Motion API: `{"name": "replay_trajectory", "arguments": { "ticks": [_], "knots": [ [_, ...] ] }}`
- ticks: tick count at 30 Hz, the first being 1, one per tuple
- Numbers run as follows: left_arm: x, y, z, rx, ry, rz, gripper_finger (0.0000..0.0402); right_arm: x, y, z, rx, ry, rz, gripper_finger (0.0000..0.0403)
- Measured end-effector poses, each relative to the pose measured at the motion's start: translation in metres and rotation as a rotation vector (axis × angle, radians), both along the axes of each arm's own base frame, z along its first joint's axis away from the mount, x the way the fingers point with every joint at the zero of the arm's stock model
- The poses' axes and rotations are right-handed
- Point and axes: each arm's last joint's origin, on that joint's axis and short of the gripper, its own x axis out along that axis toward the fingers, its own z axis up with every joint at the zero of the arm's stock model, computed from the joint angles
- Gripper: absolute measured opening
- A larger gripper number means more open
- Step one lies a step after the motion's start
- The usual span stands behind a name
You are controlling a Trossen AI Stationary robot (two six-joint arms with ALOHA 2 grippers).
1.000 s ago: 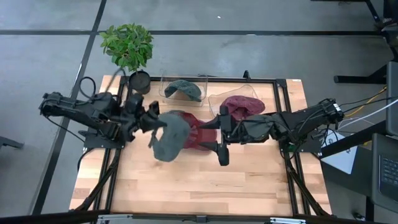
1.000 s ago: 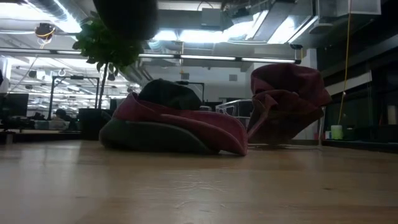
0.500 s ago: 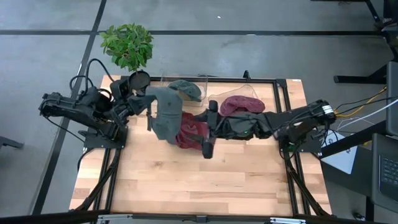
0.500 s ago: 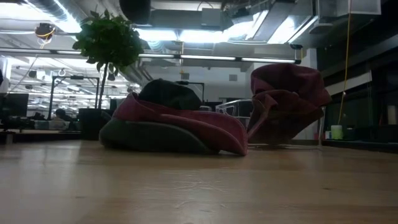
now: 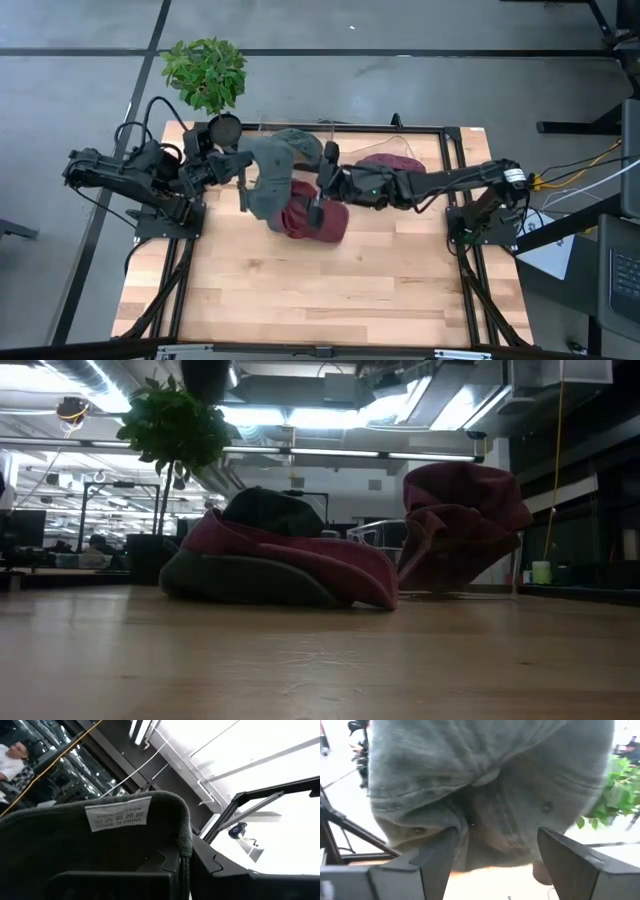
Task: Pick & Place hat
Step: Put the bottom black cap into the left transparent bin
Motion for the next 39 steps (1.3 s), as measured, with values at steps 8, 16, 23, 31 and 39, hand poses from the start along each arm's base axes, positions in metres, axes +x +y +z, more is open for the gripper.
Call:
{"name": "replay_trajectory", "arguments": {
  "ticks": [8,16,23,31,39],
  "knots": [
    [0.005,0.001,-0.007,-0.043,0.086,0.038,0.0012,0.003,-0.019,-0.001,0.024,0.006,0.244,0.0276],
    [0.002,0.002,-0.015,-0.114,0.192,0.005,0.0012,-0.007,-0.035,-0.009,-0.068,0.185,0.214,0.0276],
    [-0.003,0.003,-0.018,-0.144,0.236,-0.011,0.0012,-0.009,-0.040,-0.018,-0.096,0.284,0.200,0.0276],
    [-0.002,0.003,-0.025,-0.167,0.312,0.001,0.0012,-0.006,-0.039,-0.007,-0.098,0.171,0.227,0.0276],
    [-0.012,0.007,-0.032,-0.162,0.402,0.094,0.0012,-0.008,-0.035,-0.004,0.006,0.139,0.362,0.0276]
  ]
}}
